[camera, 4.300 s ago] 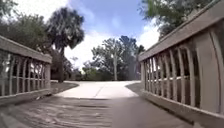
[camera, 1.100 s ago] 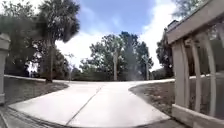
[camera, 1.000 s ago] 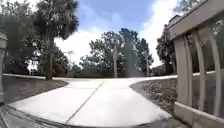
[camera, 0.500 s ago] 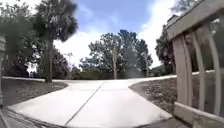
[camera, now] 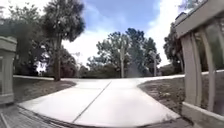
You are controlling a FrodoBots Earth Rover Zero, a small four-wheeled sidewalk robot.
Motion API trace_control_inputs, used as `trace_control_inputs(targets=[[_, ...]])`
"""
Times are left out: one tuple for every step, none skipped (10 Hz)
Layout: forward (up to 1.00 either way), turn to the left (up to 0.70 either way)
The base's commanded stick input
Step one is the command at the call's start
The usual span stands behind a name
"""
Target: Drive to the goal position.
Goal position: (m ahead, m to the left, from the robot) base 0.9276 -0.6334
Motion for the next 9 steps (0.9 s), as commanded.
trace_control_inputs(targets=[[0.0, 0.45], [0.0, 0.45], [0.0, 0.45], [0.0, 0.45], [0.0, 0.45], [0.0, 0.45], [0.0, 0.45], [0.0, 0.45], [0.0, 0.45]])
